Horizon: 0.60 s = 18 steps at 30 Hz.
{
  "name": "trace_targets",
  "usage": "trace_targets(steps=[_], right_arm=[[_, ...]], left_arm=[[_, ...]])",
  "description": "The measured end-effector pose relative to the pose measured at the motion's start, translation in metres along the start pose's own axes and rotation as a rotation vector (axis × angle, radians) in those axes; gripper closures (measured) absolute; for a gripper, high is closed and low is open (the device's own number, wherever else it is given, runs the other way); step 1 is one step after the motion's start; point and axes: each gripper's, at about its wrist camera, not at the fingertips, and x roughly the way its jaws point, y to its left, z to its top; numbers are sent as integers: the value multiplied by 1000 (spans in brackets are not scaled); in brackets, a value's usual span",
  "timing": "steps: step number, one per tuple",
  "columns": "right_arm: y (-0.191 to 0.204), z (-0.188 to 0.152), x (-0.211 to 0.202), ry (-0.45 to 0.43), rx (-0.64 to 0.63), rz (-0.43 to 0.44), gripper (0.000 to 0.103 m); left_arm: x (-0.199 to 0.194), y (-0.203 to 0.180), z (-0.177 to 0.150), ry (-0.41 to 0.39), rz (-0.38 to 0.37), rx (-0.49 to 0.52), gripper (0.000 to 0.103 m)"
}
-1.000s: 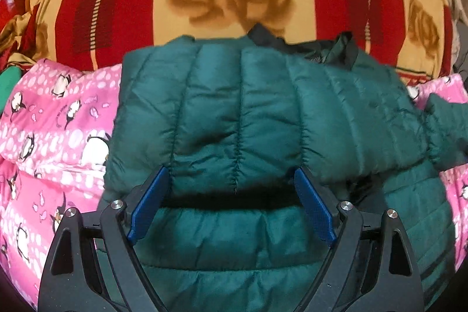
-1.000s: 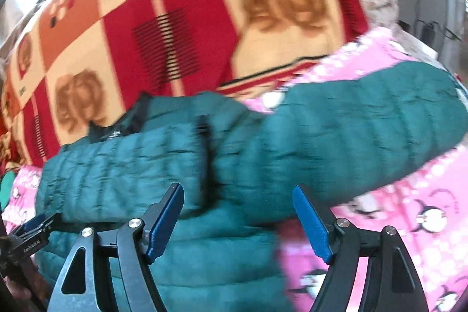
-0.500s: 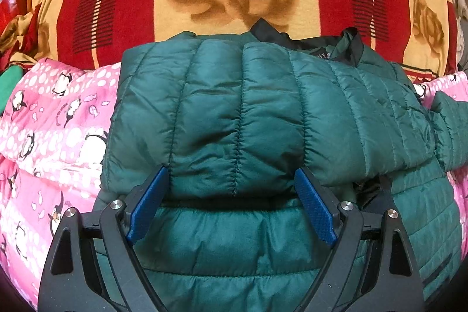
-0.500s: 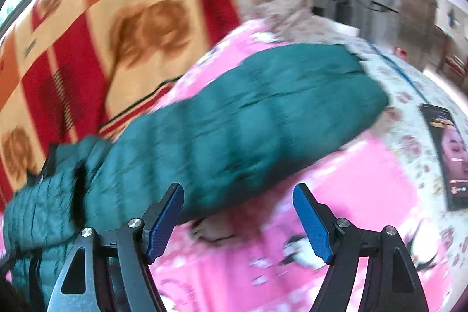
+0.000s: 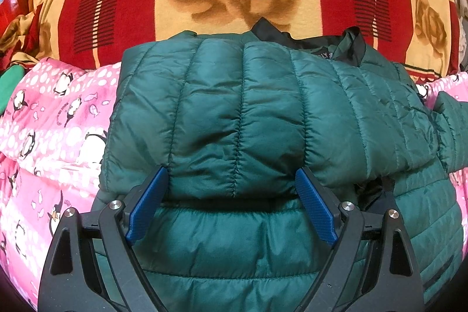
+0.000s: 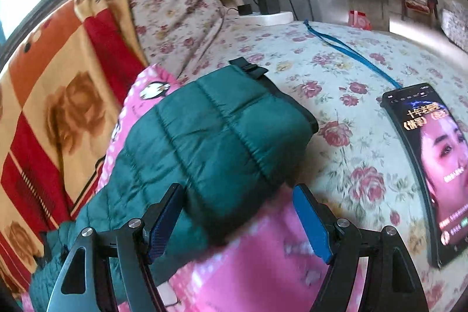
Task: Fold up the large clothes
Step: 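Grasp the other sleeve cuff with the right tool and fold it across the body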
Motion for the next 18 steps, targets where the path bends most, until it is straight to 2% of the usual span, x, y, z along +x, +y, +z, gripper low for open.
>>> trace_targets(steps=[9,10,11,13,14,18], right_arm=[[6,14,19,-39,-17,8,29],[8,15,19,-49,-30,12,42],[12,16,17,-64,-55,16,59],[19,16,11,-89,-93,25,71],[21,15,7,-97,-102,39,76],[32,12,-13,-124,-129,111,82]], left_arm=[[2,-1,-1,0,-1,7,11],[2,-1,0,1,-1,8,11],[3,-1,0,1,-1,8,10],[3,-1,-1,2,-3,8,10],[3,-1,-1,2,-5,6,10],[2,2,0,8,-16,-7,11]])
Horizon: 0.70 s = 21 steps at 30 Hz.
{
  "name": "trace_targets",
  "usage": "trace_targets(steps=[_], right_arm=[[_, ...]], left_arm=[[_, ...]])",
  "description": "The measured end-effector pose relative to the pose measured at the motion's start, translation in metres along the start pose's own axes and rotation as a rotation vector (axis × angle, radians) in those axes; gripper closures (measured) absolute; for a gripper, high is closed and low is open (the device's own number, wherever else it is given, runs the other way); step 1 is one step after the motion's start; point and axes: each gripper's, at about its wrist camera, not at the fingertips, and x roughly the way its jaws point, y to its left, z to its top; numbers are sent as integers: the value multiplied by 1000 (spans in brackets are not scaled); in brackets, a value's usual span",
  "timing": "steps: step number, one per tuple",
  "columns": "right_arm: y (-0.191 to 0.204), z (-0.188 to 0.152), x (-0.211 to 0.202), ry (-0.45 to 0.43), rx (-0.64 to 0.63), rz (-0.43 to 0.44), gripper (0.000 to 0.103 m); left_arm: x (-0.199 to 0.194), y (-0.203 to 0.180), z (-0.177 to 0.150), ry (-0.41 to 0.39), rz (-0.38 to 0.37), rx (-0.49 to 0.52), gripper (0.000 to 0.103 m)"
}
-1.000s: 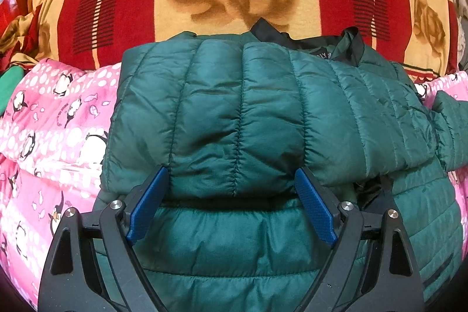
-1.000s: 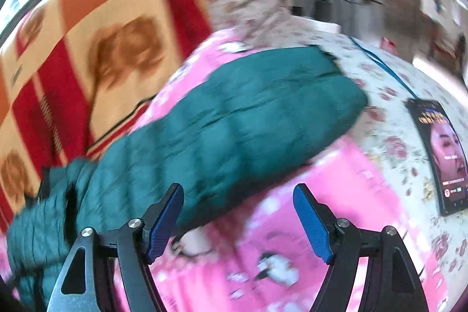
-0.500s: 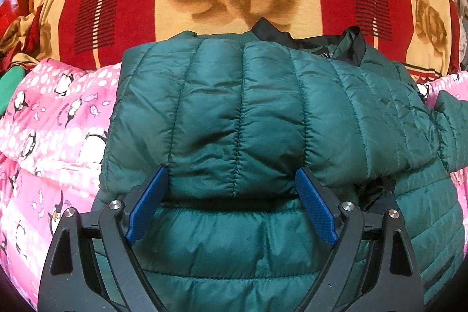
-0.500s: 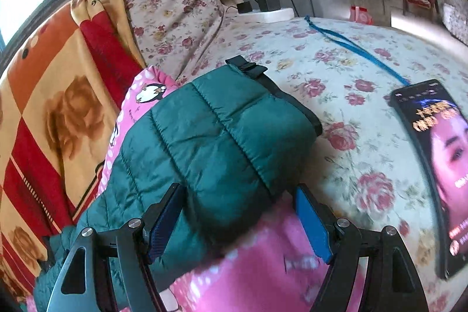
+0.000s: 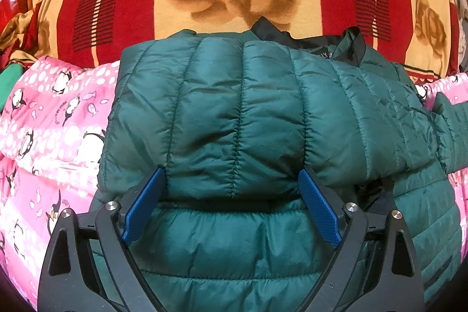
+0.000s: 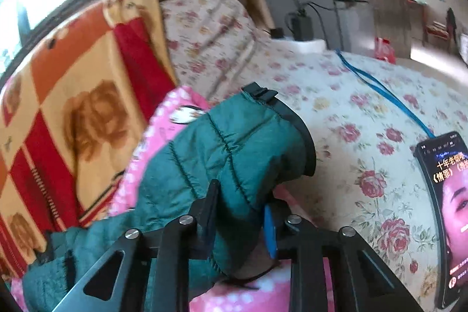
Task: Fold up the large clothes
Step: 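Grasp the other sleeve cuff with the right tool and fold it across the body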
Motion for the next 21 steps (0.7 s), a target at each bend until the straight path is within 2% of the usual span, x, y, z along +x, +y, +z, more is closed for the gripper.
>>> trace_targets(steps=[7,12,21], right_arm=[[35,0,-30,-33,-26,135,82],[68,-3,-47,-40,-70,228,88],[139,-22,-60,6,-193,343,91]], left_arm=[[-19,7,5,-26,-43,-45,11],[-30,15,8,-43,-65,-78,11],[-41,28,14,-62,-83,-127,11]])
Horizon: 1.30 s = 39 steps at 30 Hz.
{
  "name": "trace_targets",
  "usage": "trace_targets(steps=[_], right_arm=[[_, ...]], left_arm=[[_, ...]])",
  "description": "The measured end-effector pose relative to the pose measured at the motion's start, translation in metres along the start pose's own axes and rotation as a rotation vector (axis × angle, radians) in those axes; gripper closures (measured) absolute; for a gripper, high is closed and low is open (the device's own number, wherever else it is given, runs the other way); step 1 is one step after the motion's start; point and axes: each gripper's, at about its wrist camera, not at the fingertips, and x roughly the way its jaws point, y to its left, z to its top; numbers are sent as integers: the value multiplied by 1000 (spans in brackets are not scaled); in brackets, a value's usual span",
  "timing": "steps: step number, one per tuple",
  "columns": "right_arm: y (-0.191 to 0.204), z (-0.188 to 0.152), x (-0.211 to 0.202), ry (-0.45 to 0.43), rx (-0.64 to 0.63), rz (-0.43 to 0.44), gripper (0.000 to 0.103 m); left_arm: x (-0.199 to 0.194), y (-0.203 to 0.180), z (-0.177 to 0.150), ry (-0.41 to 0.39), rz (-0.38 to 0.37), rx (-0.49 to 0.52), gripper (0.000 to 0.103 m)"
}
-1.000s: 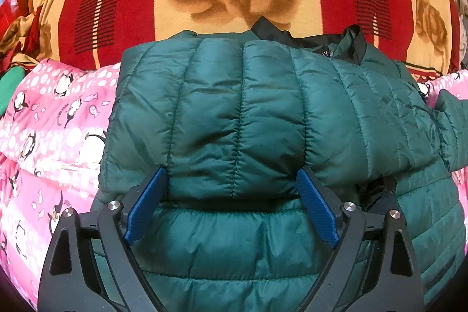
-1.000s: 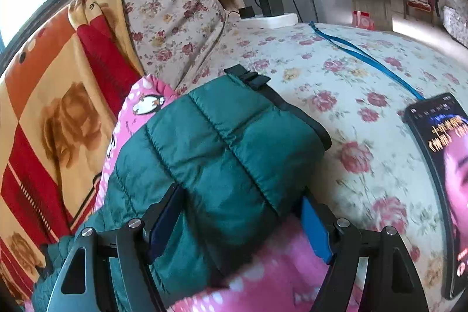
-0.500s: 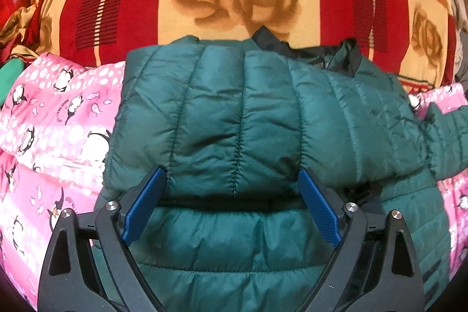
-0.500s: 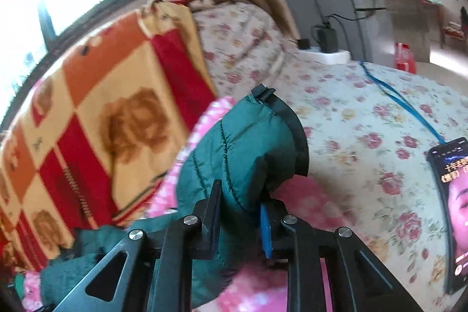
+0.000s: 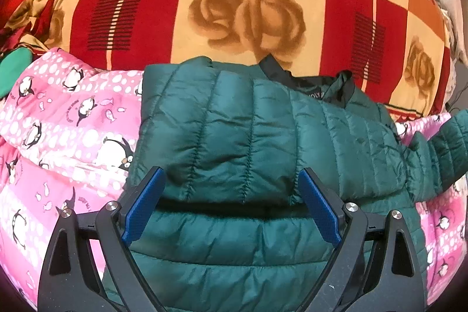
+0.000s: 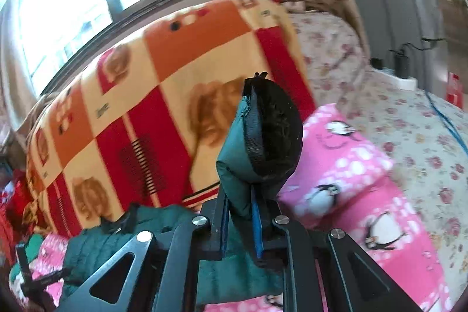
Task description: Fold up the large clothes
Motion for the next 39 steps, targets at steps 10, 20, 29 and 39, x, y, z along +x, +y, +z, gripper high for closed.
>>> trace_targets(steps=[10,20,29,39], right_arm=[[93,-43,42,156,-171,120,91],[156,-116,108,365,-292,177,91],[164,-138,118,381,-396,73,52],[171,-138,112,310,-447,-10,35]], left_arm=[[-2,6,3,-10,7,-23,11],[2,6,2,-1,7,-22,11],[2,14,6,3,-2,-56,11],[-3,22,10,-5,-15,-97,11]])
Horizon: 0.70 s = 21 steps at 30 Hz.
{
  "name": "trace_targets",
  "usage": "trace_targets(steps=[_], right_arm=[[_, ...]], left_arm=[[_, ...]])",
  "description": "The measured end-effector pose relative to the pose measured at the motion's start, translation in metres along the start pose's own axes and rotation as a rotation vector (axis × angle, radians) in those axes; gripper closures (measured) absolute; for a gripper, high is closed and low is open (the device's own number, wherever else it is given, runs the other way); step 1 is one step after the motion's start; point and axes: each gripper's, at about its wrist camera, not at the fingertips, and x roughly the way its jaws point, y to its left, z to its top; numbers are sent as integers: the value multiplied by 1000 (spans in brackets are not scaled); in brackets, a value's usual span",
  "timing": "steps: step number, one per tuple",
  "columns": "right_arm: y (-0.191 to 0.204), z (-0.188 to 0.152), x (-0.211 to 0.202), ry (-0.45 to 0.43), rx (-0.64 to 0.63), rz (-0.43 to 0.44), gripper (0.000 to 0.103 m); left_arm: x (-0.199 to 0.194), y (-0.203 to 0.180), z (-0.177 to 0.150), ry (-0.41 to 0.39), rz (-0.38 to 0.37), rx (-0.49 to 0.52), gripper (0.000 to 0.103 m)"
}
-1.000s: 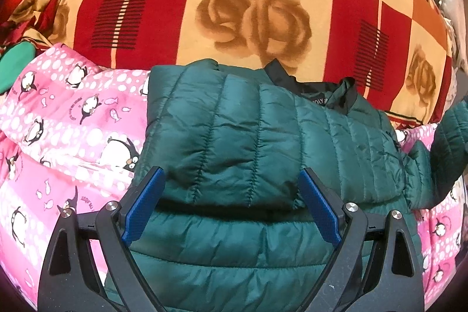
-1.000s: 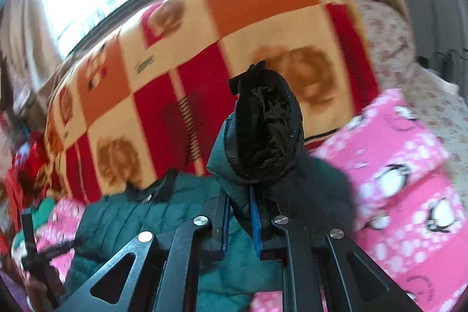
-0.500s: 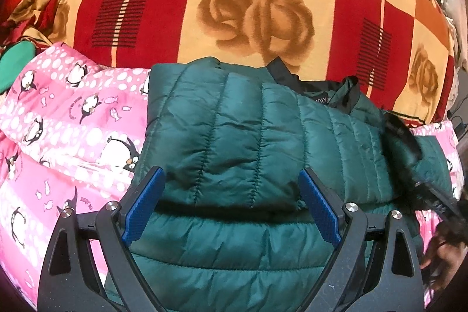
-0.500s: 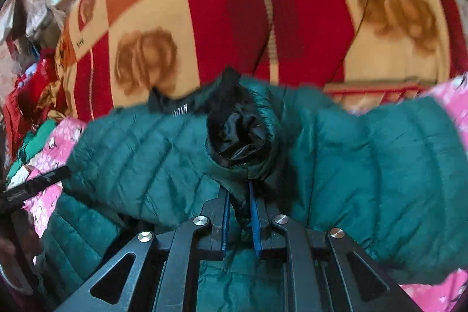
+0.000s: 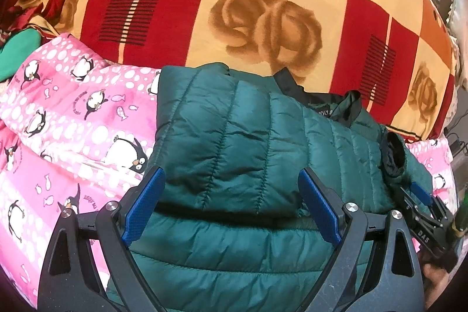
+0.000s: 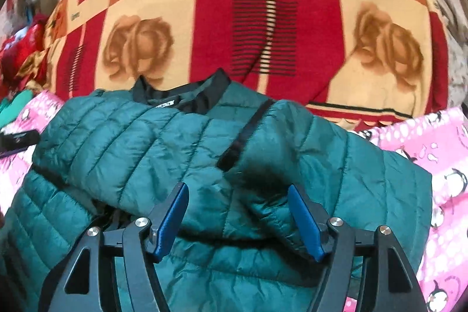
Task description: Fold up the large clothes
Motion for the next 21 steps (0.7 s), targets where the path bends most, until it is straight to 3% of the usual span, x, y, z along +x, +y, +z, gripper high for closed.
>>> trace_targets(steps=[5,10,12,13,14,16,21], right_arm=[[-2,7,2,-15,9,-9,35],[0,8,41,90,-20,16,31],[-13,10,48,85,42,45,45],[-20,11,48,80,74,59,65],[-28,14,45,72,111,81,78],[-38,19,34,51,158,121,85],[-39,41,-11,-56,226,255,86]], left_arm=[[-2,3,3,-6,-5,-13,11],[2,5,2,10,-5,-30,11],[2,4,1,12,-3,-22,11],[2,3,1,11,-2,-16,11],[1,2,1,9,-3,-11,11],[0,2,2,6,-5,-9,11],[-8,8,7,-7,-18,-43,11]])
